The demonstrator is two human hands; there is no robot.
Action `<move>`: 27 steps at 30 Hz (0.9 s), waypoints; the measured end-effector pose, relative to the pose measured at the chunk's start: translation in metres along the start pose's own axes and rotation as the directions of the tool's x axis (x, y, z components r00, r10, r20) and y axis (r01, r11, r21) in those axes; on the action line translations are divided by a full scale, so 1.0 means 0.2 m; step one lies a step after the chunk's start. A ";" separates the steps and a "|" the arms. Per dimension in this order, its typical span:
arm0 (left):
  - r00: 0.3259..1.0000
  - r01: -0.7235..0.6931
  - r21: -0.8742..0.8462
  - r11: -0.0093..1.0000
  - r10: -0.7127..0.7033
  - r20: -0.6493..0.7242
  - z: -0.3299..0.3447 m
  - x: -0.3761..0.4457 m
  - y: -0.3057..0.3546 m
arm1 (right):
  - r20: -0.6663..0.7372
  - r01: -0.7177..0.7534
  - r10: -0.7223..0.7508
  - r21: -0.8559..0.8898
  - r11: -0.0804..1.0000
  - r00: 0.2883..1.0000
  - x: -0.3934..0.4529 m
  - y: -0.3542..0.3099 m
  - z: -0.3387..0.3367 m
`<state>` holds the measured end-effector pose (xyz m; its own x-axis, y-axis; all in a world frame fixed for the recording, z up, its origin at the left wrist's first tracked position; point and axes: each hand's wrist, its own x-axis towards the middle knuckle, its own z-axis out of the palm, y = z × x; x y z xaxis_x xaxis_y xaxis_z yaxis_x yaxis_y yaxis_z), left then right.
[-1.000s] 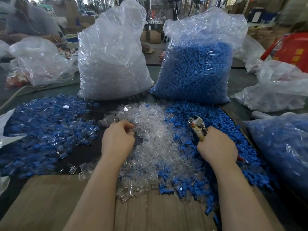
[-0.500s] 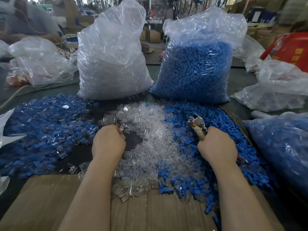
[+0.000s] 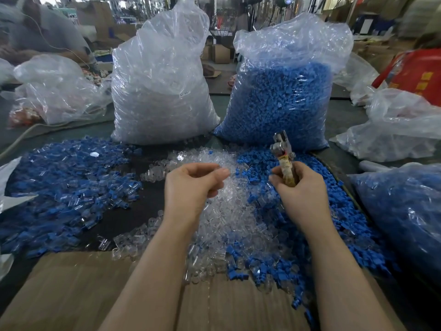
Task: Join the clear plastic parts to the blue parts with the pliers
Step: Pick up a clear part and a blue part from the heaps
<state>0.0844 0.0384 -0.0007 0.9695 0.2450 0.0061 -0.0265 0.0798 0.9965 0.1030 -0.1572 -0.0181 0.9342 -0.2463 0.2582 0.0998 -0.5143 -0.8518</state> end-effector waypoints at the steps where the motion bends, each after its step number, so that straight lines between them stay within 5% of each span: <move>1: 1.000 0.004 -0.038 0.999 -0.004 -0.001 0.02 -0.01 0.00 | 0.008 0.019 -0.020 0.052 0.998 1.000 -0.01 -0.01 0.01; 11: 0.997 0.072 -0.250 0.966 -0.076 -0.004 0.09 -0.03 -0.01 | 0.101 0.192 -0.220 0.234 0.953 0.970 -0.08 -0.10 0.09; 27: 0.991 0.005 -0.232 0.973 -0.035 -0.126 0.10 -0.02 -0.05 | -0.022 0.278 -0.283 0.262 0.924 0.959 -0.10 -0.12 0.12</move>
<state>0.0868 0.0167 -0.0099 0.9313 0.3620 -0.0398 -0.0773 0.3033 0.9497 0.0905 -0.1202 -0.0144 0.8602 -0.1086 0.4982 0.4419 -0.3285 -0.8347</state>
